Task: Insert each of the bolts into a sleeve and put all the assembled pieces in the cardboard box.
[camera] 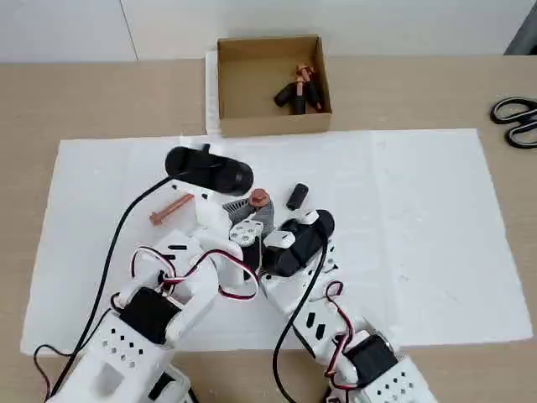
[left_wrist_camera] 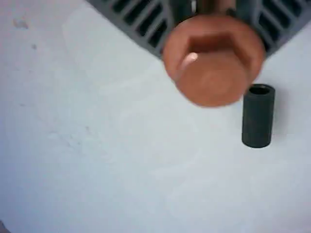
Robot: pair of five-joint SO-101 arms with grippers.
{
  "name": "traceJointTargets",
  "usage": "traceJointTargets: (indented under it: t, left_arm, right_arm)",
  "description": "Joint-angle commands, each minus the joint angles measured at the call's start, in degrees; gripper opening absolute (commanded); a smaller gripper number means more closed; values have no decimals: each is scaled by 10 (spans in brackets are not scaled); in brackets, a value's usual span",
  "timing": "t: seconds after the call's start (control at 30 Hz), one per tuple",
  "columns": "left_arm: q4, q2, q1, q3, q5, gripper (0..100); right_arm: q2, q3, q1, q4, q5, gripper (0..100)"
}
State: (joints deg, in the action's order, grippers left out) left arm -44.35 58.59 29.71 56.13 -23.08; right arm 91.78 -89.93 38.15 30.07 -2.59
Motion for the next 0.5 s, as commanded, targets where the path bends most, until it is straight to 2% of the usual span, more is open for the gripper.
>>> traceJointTargets:
  t: [0.0, 0.2, 0.47]
  left_arm:
    - [-1, 15, 5, -4, 7, 5]
    - [-32, 14, 5, -1, 7, 5]
    - [-31, 14, 5, 22, 8, 5]
  right_arm:
    - [8, 4, -3, -15, 8, 4]
    - [8, 4, -3, -15, 8, 4]
    - [8, 4, -3, -15, 8, 4]
